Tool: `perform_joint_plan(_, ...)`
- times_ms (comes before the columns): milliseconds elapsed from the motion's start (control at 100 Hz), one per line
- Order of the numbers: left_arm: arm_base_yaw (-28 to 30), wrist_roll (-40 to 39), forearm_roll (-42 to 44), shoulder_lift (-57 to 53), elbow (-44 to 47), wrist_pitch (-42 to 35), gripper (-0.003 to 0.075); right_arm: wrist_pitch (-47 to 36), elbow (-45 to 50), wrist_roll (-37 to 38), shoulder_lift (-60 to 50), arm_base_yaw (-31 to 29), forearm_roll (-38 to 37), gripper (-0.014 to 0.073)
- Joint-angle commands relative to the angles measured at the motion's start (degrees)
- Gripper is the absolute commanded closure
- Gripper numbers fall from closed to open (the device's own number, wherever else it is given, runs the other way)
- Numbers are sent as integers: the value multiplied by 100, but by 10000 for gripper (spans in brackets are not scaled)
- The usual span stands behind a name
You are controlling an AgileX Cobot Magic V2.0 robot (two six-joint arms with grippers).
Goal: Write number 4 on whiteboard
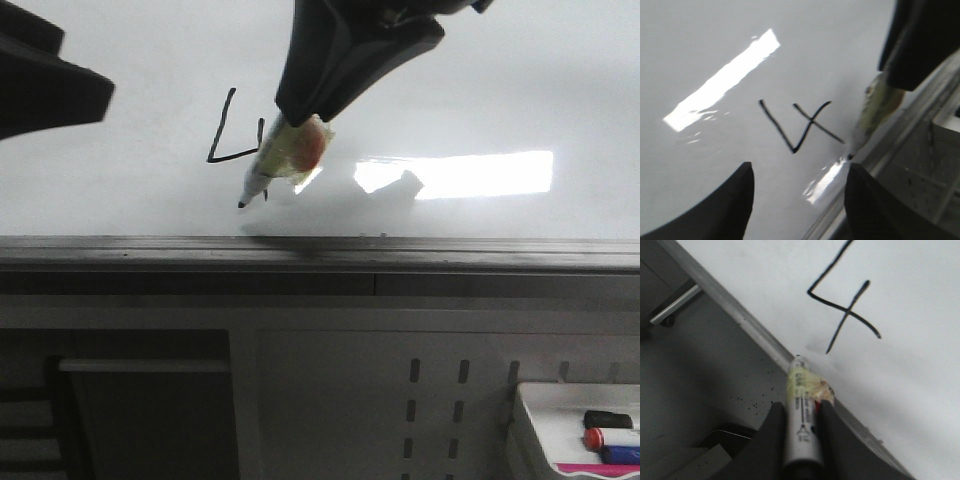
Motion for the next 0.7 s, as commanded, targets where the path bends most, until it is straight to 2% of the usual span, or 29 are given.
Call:
perform_joint_plan(0,-312,-70,105,165,-151,-549,353,-16,-300,-128,-235,209,33,658)
perform_joint_plan(190,-426,-70,105,669,-151,-681,353,154,-412,-128,-244,654,33,658)
perform_joint_plan(430,-426,-70,105,855,-151,-697,364,258,-538,-128,-244,728,89,658)
perform_joint_plan(530,-426,-70,105,956,-151,-748,447,258,-538,-128,-244,791,157,658)
perform_joint_plan(690,-426,-70,105,1069,-151,-776,692,269,-538,-128,-244,828,160,658)
